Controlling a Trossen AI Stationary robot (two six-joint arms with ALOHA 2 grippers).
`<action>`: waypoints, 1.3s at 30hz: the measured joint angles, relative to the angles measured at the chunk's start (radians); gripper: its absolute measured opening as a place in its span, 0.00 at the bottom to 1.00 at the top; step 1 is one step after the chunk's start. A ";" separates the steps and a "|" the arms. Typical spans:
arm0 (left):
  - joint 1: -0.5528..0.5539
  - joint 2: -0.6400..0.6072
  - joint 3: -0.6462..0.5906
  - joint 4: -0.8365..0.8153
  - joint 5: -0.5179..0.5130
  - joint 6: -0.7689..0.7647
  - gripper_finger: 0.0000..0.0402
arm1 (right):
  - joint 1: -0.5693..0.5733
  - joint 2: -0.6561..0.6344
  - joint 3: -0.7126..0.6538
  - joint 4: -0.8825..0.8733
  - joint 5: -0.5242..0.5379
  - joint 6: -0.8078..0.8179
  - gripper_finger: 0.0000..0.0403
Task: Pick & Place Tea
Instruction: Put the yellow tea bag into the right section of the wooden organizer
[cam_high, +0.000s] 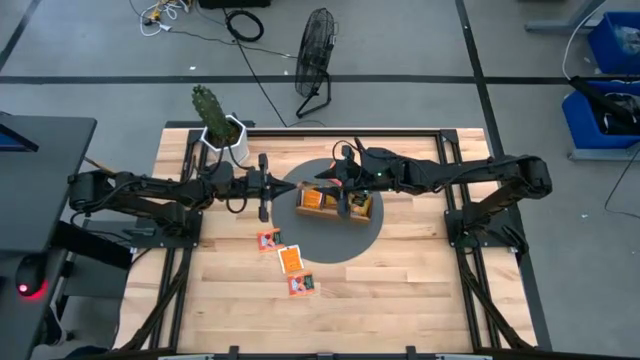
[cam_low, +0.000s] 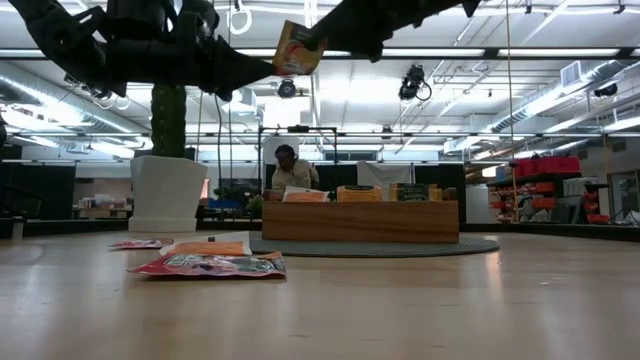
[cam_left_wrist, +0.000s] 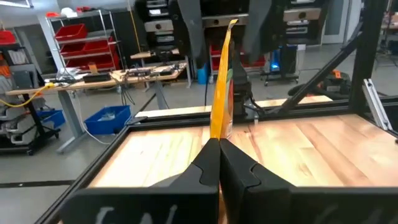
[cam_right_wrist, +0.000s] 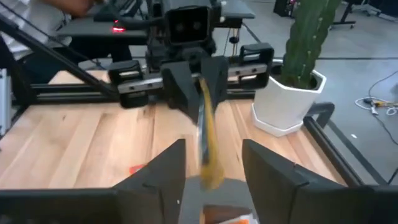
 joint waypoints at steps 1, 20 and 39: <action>0.000 0.000 0.000 -0.002 0.000 0.000 0.00 | 0.000 0.003 0.000 -0.004 0.000 0.000 0.38; 0.002 -0.006 0.000 -0.002 0.000 0.008 0.08 | 0.015 0.006 0.048 -0.246 0.055 0.002 0.01; 0.061 -0.120 -0.115 0.022 0.049 -0.008 0.05 | 0.120 -0.073 -0.137 -0.481 0.265 0.255 0.00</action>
